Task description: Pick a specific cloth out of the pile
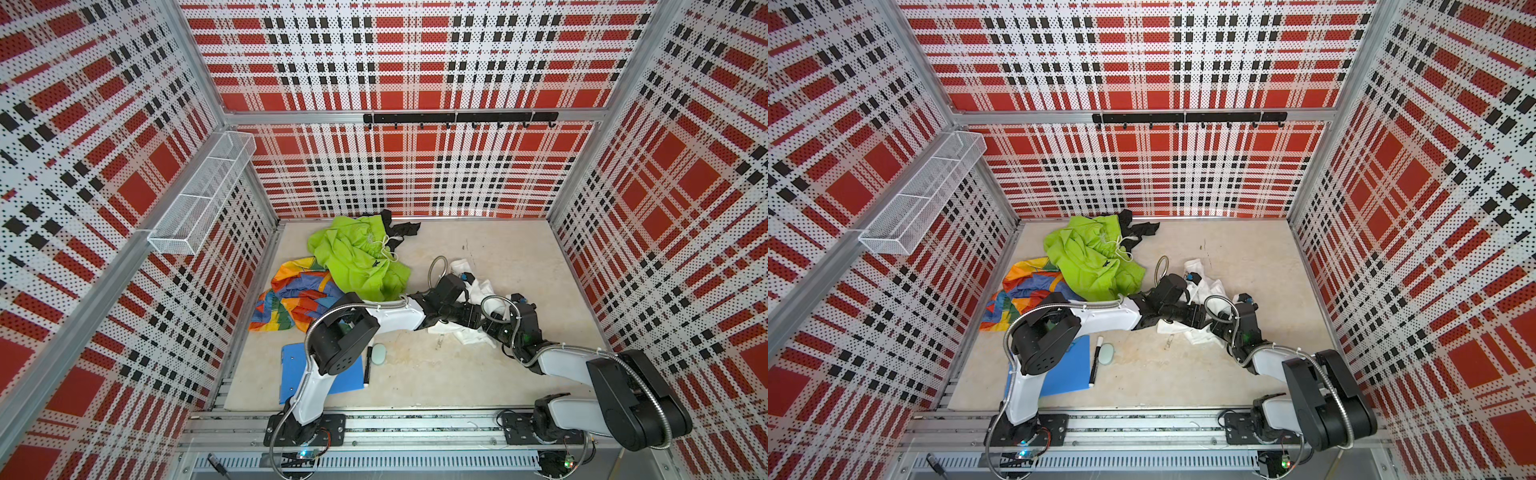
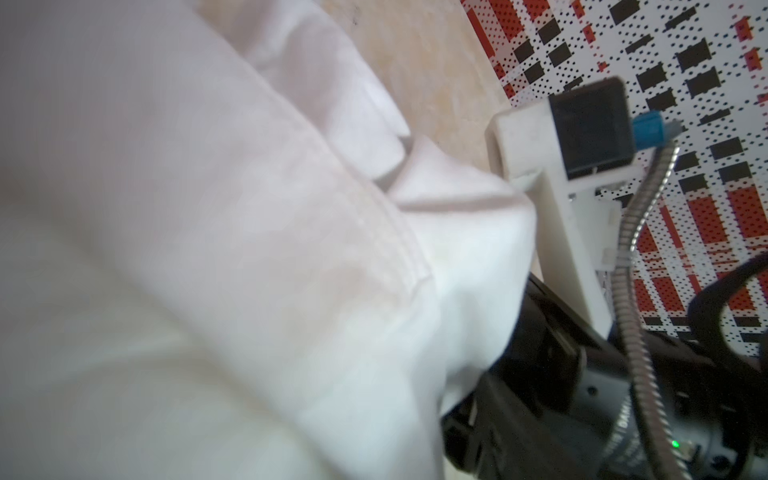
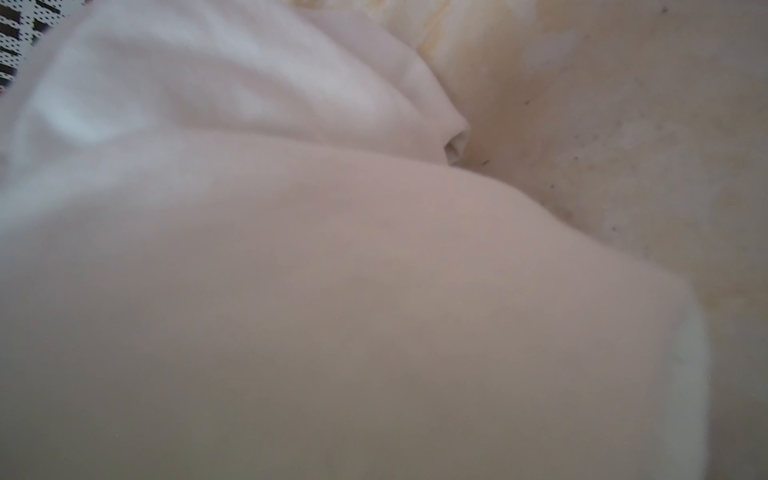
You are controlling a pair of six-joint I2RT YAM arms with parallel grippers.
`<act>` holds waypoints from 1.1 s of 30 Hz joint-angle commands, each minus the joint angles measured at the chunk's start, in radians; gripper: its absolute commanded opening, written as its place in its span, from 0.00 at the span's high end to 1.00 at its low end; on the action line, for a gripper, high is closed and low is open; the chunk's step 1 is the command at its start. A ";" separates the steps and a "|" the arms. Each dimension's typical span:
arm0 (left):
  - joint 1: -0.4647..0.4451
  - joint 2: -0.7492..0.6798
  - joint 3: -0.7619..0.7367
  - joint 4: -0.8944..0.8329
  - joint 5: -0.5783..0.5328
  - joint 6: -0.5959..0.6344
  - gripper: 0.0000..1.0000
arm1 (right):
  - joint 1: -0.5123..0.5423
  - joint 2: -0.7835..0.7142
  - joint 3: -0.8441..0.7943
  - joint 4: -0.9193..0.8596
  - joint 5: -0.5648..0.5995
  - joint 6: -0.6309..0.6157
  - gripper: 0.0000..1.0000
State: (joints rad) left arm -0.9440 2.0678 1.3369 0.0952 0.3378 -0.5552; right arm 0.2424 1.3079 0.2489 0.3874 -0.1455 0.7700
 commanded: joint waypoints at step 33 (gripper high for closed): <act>-0.023 0.391 0.477 -0.192 -0.313 -0.046 0.30 | -0.035 -0.547 0.359 -0.829 0.340 -0.227 0.42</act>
State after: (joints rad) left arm -0.9806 2.3966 1.7535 0.0299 0.1139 -0.6174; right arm 0.2058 0.7753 0.5816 -0.4530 0.1959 0.5701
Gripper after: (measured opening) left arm 0.700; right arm 0.579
